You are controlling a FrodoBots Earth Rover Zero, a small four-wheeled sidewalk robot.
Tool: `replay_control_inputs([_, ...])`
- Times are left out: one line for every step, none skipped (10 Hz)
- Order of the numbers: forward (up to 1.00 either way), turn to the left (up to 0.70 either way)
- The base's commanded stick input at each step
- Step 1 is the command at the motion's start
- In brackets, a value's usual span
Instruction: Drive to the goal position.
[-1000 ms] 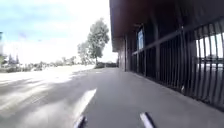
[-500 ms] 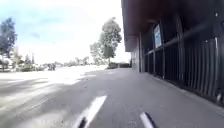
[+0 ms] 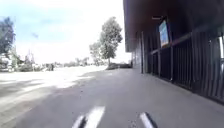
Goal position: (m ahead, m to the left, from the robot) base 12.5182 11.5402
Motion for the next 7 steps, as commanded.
replay_control_inputs([1.00, 0.00])
replay_control_inputs([1.00, 0.00])
replay_control_inputs([1.00, 0.00])
replay_control_inputs([1.00, 0.00])
replay_control_inputs([1.00, 0.00])
replay_control_inputs([1.00, 0.03])
replay_control_inputs([1.00, 0.13])
